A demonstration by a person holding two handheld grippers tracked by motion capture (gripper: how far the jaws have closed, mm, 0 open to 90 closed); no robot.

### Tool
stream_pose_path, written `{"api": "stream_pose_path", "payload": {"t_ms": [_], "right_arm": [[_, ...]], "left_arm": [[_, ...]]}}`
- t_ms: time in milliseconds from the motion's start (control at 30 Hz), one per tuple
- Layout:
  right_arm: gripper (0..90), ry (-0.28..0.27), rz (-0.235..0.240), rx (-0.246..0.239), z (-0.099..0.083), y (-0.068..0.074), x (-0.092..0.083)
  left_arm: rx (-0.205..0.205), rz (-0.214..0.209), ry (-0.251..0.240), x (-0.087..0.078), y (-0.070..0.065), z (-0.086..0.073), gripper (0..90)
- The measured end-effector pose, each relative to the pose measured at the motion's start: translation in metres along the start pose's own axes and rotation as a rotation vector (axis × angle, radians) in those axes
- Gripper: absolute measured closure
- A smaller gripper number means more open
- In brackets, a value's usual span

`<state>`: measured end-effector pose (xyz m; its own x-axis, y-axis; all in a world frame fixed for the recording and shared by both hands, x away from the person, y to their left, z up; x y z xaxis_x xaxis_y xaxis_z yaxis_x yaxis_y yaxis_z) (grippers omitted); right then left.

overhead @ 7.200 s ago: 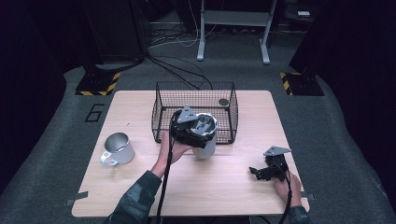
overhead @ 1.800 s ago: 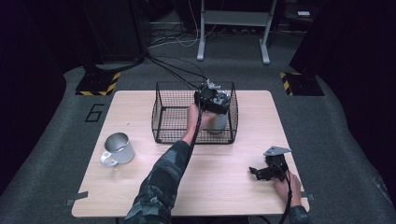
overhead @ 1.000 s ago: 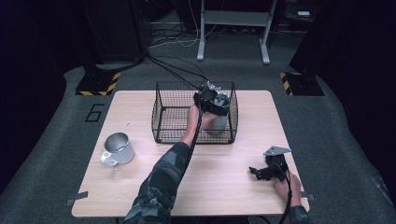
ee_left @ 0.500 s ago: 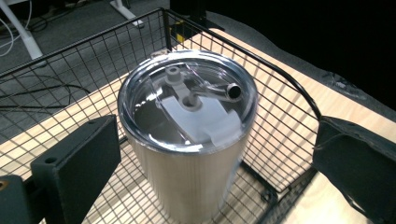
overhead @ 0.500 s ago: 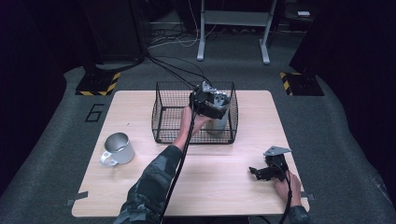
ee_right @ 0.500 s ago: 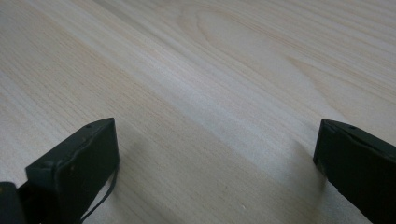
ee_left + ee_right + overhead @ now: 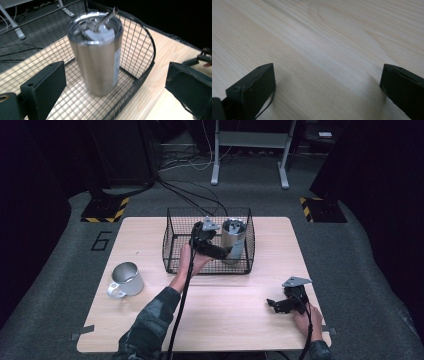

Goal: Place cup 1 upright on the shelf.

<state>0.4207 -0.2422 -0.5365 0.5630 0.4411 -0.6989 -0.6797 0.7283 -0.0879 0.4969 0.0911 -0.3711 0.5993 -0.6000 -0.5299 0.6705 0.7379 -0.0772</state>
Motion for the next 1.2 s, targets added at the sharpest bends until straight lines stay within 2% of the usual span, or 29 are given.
{"api": "stream_pose_path", "payload": {"t_ms": [200, 267, 533, 700, 1200], "right_arm": [[0.0, 0.000, 0.001, 0.000, 0.000, 0.000, 0.000], [0.0, 0.000, 0.001, 0.000, 0.000, 0.000, 0.000], [0.0, 0.000, 0.000, 0.000, 0.000, 0.000, 0.000], [0.0, 0.001, 0.001, 0.000, 0.000, 0.000, 0.000], [0.0, -0.001, 0.001, 0.000, 0.000, 0.000, 0.000]], "left_arm": [[0.003, 0.008, 0.003, -0.021, 0.007, -0.017, 3.2], [-0.009, 0.006, -0.006, -0.029, 0.009, -0.023, 3.2], [-0.014, 0.027, -0.008, -0.055, 0.016, -0.042, 2.9], [-0.019, 0.035, 0.007, -0.069, 0.022, -0.054, 2.4], [-0.082, 0.079, -0.033, -0.112, 0.050, -0.094, 2.2]]}}
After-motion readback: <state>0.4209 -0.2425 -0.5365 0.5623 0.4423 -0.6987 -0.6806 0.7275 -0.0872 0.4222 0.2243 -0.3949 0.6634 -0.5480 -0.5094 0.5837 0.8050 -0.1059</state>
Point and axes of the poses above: each handheld gripper's, and its own axes: x roughly forward along the jaws, z roughly out of its top, y roughly to its left, the point moved 1 cm from there along x, roughly forward along the jaws, and after that the axes turned 7 degrees about -x, right-handed, at the moved point
